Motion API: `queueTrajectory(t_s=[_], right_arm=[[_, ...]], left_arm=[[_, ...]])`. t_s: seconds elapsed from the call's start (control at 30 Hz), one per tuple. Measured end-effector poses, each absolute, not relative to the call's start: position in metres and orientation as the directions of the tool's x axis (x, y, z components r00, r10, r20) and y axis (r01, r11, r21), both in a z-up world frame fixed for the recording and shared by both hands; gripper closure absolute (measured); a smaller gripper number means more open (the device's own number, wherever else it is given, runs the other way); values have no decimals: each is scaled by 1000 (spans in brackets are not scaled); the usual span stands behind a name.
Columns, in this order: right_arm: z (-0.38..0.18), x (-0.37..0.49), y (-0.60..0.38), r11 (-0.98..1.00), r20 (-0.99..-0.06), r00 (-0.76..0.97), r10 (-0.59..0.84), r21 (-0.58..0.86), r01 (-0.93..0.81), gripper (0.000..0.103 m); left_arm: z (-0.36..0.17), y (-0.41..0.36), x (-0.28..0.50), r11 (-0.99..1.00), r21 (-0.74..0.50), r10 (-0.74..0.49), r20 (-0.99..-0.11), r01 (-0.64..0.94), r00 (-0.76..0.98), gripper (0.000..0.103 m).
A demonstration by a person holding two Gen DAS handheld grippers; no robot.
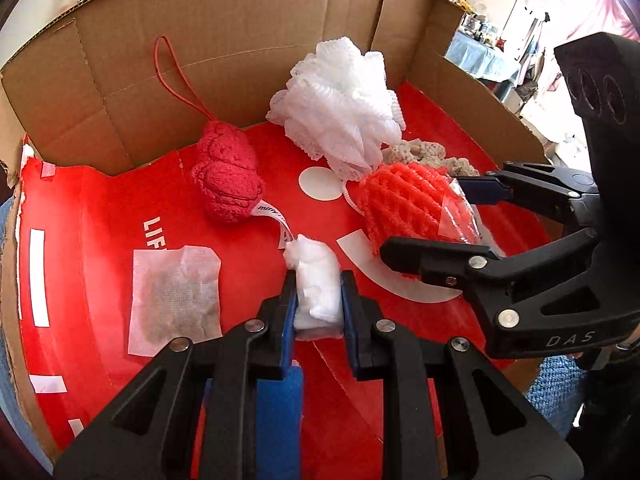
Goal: Organize soft objects
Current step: 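Carry the red mesh puff and white cloth over the box with both tools, then lower both items onto the box floor and open both tools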
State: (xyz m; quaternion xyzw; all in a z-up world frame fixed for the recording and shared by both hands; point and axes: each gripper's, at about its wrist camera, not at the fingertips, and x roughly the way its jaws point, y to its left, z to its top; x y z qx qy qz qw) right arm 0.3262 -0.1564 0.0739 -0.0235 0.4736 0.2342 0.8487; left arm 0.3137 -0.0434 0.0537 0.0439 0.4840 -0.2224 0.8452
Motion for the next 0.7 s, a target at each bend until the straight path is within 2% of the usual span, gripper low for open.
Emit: queueTrajectory(t_s=[0.7], right_arm=[[73, 327, -158, 888, -819, 428, 381, 196, -415, 30]], left_arm=[[54, -50, 314, 897, -116, -314, -847, 427, 430, 80]])
